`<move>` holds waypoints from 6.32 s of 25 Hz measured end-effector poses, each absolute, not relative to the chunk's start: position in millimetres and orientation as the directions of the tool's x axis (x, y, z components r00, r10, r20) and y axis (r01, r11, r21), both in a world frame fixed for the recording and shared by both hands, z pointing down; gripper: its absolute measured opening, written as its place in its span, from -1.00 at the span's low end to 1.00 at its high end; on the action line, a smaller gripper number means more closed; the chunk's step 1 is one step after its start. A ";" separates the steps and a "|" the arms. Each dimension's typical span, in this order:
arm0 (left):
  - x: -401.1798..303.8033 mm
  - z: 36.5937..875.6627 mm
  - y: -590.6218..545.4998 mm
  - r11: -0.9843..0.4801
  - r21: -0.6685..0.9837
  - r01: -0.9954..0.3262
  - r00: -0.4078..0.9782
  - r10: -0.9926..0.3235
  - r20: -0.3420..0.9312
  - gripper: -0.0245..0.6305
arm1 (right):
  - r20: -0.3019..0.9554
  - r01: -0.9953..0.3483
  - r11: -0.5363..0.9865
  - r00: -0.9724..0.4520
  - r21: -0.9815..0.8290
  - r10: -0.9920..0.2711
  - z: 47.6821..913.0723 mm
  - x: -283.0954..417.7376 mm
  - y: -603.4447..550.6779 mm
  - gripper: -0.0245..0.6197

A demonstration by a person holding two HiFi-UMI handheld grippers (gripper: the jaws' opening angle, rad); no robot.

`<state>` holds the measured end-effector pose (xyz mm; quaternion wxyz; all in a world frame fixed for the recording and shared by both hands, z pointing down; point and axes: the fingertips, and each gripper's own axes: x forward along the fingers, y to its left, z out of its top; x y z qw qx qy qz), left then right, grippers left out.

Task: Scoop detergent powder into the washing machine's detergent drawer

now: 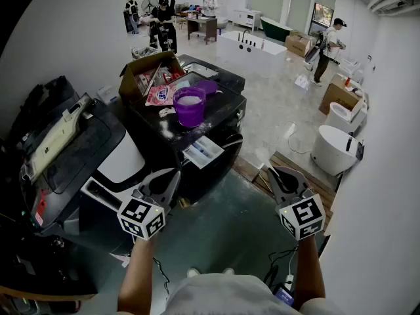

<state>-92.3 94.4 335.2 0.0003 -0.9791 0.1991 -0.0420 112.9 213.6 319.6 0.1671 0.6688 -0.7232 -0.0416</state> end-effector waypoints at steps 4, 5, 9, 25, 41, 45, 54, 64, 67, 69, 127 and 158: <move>-82.8 339.7 103.0 -0.916 -0.002 -0.401 0.912 -0.399 0.094 -0.89 | 0.187 -0.955 0.110 -0.059 0.274 -0.981 322.3 125.8 222.4 -0.92; -80.4 340.9 105.6 -0.914 0.002 -0.405 0.910 -0.403 0.096 -0.89 | 0.182 -0.956 0.110 -0.061 0.271 -0.981 322.7 129.8 225.0 -0.92; -71.3 348.1 118.3 -0.907 0.009 -0.420 0.902 -0.417 0.117 -0.89 | 0.171 -0.958 0.124 -0.081 0.257 -0.982 328.5 145.1 234.8 -0.91; -39.1 360.5 62.8 -0.890 0.013 -0.455 0.885 -0.451 0.117 -0.89 | 0.125 -0.969 0.220 -0.205 0.115 -0.971 331.1 183.4 173.7 -0.91; -1.0 350.9 -200.4 -0.868 0.010 -0.496 0.867 -0.494 0.062 -0.89 | 0.190 -0.953 0.238 -0.202 0.187 -0.961 316.9 225.5 -89.2 -0.91; -0.8 358.1 -246.7 -0.864 0.021 -0.504 0.862 -0.501 0.078 -0.89 | 0.245 -0.934 0.296 -0.245 0.202 -0.938 324.5 217.1 -144.8 -0.91; -4.2 382.4 -301.1 -0.833 0.043 -0.552 0.829 -0.542 0.139 -0.89 | 0.406 -0.836 0.460 -0.324 0.299 -0.854 350.9 205.5 -242.8 -0.91; -4.2 405.2 -323.2 -0.720 0.065 -0.690 0.715 -0.666 0.215 -0.89 | 0.554 -0.606 0.713 -0.479 0.352 -0.681 383.3 180.4 -329.4 -0.91; -7.6 407.9 -327.6 -0.679 0.062 -0.731 0.673 -0.705 0.225 -0.89 | 0.607 -0.500 0.781 -0.505 0.373 -0.613 393.6 169.5 -346.5 -0.91; -10.5 411.2 -329.8 -0.647 0.067 -0.759 0.643 -0.730 0.232 -0.89 | 0.645 -0.420 0.824 -0.518 0.379 -0.561 402.8 161.2 -354.0 -0.91; -30.2 431.6 -339.1 -0.624 0.126 -0.771 0.633 -0.731 0.256 -0.89 | 0.977 0.163 0.986 -0.213 0.013 0.022 500.2 135.5 -314.2 -0.91; 10.1 419.6 -330.9 -0.671 0.187 -0.717 0.696 -0.684 0.216 -0.89 | 0.482 -0.616 0.735 -0.754 -0.284 -0.446 425.1 186.3 -335.6 -0.92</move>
